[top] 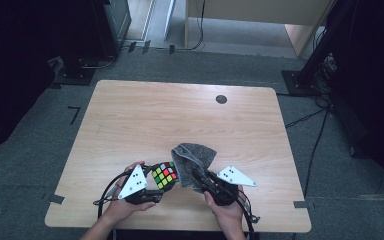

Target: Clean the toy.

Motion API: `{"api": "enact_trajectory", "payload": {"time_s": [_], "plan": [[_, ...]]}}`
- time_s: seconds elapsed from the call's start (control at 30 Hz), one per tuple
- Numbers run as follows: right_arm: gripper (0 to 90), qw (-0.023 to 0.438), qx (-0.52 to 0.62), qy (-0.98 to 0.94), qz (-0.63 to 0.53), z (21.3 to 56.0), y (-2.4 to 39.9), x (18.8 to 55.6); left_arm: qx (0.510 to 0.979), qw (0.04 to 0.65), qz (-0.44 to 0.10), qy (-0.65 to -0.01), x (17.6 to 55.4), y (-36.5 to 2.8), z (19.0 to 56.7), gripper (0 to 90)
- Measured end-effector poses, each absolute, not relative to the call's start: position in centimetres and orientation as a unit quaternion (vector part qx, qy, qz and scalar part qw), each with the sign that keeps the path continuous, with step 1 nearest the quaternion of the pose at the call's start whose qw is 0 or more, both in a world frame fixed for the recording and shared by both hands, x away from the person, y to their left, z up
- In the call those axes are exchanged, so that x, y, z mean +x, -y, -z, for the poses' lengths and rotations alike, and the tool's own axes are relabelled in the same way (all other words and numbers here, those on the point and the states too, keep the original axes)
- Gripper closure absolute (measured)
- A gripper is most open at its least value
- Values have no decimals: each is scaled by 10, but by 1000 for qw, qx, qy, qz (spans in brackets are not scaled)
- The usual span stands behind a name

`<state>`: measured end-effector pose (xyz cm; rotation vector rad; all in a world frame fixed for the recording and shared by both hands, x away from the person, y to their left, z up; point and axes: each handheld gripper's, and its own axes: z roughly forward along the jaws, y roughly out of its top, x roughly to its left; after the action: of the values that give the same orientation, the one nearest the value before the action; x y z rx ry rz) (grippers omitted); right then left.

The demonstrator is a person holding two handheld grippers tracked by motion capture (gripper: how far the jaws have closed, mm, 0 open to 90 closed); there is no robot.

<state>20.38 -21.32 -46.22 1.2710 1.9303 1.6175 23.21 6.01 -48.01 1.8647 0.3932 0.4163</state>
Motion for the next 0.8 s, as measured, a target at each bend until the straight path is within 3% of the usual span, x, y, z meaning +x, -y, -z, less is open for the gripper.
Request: {"api": "enact_trajectory", "payload": {"time_s": [0.23, 0.57, 0.8], "plan": [[747, 168, 400, -684, -587, 456, 194, 190, 803, 550, -179, -142, 225, -48, 483, 343], [748, 155, 460, -683, -546, 475, 207, 205, 787, 569, -175, -162, 229, -58, 478, 343], [747, 161, 416, -664, -600, 453, 206, 194, 801, 548, -191, -150, 226, -51, 482, 343]]}}
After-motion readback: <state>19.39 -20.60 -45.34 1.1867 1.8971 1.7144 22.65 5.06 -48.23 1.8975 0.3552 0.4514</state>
